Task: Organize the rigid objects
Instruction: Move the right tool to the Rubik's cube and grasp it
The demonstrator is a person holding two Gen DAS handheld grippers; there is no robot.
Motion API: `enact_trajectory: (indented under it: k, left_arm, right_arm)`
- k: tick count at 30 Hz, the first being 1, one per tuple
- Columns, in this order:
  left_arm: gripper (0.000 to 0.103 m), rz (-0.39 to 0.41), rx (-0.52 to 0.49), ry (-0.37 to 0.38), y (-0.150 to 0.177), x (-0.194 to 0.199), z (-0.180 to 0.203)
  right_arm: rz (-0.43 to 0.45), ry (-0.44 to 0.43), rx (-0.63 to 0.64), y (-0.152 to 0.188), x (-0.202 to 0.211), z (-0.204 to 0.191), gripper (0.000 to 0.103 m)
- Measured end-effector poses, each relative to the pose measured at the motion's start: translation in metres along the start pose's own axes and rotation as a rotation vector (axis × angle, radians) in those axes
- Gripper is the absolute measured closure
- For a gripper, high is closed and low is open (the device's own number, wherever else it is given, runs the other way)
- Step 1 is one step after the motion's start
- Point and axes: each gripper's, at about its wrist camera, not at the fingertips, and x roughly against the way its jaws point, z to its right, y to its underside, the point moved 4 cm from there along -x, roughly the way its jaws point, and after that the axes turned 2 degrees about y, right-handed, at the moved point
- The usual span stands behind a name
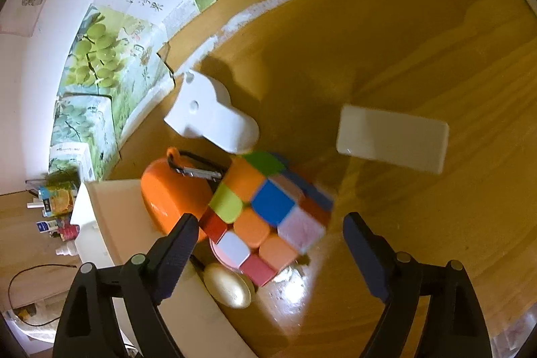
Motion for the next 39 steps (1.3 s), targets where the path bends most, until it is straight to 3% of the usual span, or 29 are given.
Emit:
enact_trajectory:
  k: [25,34,38,39]
  left_arm:
    - [0.089,-0.022,0.005,0.009,-0.009,-0.008,-0.006]
    - [0.089,-0.018,-0.018,0.002,-0.007,-0.007,-0.003]
    - [0.089,-0.019,-0.048,0.007,-0.007,-0.006,0.000]
    - [0.089,-0.021,-0.057,0.009,-0.006,-0.005,0.001]
  right_arm:
    - [-0.018,0.064,-0.007,-0.006,-0.024,-0.012,0.016]
    - [-0.014,0.053,-0.031,0.011,-0.020,-0.002,0.017]
    - [0.028,0.056,-0.029,0.024,-0.009,0.002,0.035]
    - [0.031,0.059,-0.031,0.026,-0.007,0.003,0.035]
